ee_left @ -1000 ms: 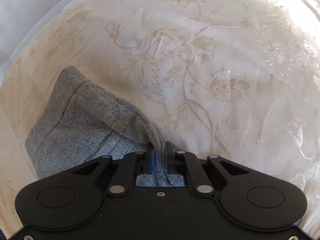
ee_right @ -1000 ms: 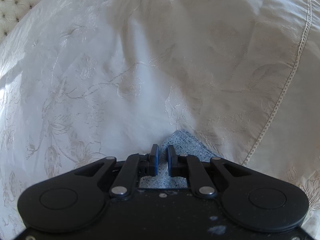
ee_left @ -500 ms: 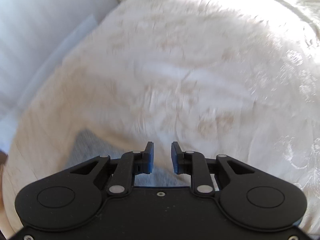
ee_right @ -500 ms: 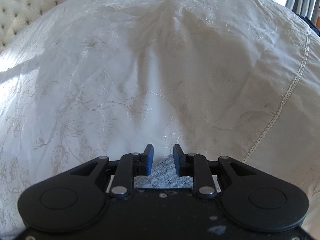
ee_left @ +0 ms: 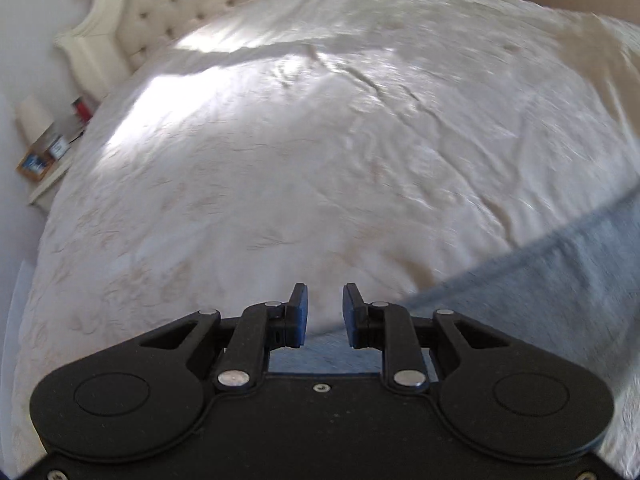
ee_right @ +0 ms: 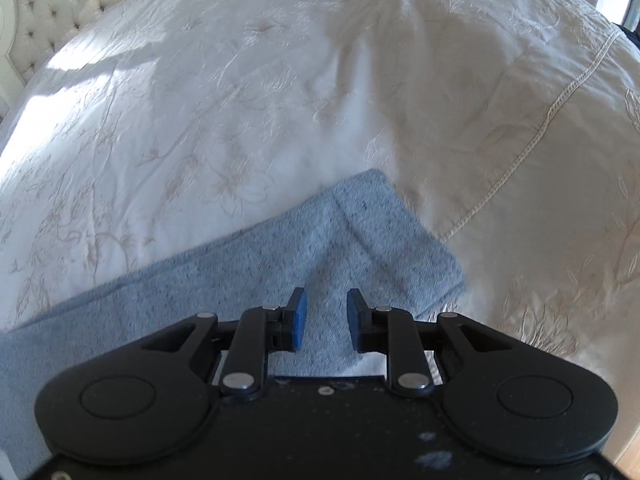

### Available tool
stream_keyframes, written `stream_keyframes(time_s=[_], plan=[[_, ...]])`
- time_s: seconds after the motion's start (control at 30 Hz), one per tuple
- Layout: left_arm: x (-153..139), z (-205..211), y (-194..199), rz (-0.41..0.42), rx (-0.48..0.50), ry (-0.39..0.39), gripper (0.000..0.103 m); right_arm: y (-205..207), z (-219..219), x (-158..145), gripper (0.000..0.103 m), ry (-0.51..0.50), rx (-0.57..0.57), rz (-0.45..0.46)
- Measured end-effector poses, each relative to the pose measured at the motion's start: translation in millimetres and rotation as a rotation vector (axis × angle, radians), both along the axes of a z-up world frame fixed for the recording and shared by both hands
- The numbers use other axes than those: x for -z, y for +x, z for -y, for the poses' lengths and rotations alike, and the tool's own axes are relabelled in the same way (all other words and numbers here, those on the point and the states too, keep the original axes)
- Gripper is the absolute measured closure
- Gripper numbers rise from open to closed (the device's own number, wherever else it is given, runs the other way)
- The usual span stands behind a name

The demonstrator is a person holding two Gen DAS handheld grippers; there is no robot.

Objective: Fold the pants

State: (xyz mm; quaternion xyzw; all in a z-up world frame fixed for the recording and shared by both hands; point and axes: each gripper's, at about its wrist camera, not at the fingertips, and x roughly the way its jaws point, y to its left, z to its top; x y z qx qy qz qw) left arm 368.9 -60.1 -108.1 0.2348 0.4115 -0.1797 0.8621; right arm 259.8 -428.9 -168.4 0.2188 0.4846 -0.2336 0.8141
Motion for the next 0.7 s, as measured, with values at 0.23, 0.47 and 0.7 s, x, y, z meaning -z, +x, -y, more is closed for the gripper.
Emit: stream_keyframes(time_s=[0.23,0.47,0.7], plan=[[38,55,-29,-0.152,0.17,0.007,0.072,4,-19,9,0.079,0.012,-0.087,-0.02],[93,86,-12,-0.173,0.113,0.219,0.071,-12,2,17,0.079,0.025,-0.036,-0.05],[96,81,27,-0.187,-0.115,0.187,0.071,-37,46,23,0.078,-0.005,0.064,-0.073]])
